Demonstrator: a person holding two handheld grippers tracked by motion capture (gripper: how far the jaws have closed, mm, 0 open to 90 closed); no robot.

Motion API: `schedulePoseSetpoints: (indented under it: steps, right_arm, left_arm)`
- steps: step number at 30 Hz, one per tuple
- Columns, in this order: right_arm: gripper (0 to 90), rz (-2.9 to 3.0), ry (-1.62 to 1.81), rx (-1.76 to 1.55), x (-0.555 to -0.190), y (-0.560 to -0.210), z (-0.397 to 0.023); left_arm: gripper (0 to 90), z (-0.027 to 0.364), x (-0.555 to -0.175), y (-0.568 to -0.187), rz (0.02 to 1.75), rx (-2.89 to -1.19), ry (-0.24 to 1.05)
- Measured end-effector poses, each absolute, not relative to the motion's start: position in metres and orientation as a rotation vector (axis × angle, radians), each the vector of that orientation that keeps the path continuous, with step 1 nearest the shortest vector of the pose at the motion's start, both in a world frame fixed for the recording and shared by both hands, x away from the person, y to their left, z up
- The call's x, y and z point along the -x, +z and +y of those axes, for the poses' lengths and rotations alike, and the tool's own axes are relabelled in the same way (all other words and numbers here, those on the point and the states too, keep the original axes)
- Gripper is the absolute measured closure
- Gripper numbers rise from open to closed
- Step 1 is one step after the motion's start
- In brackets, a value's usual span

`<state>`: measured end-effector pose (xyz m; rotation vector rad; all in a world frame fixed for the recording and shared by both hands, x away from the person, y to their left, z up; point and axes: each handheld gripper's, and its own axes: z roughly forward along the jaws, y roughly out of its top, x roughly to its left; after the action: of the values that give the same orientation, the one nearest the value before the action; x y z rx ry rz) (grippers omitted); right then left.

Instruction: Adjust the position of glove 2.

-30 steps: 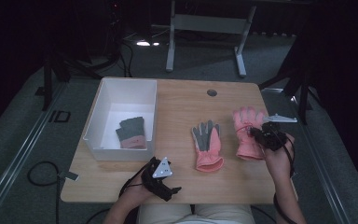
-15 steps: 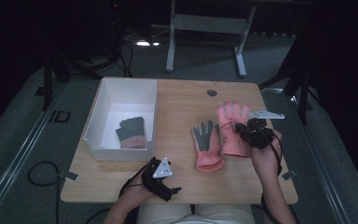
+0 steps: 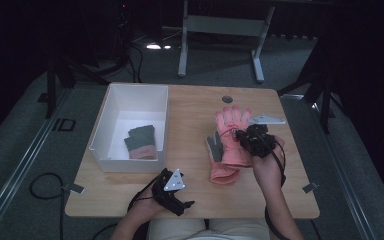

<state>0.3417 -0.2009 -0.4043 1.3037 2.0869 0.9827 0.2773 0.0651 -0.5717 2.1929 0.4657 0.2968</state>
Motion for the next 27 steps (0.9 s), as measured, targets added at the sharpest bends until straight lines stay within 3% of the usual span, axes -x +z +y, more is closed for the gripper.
schedulePoseSetpoints:
  steps: [27]
  right_arm:
    - [87.1,2.185,0.808,-1.442,-0.364,-0.48,-0.18]
  left_arm:
    - [1.5,0.065,-0.278,-0.571,0.478,-2.193,0.304]
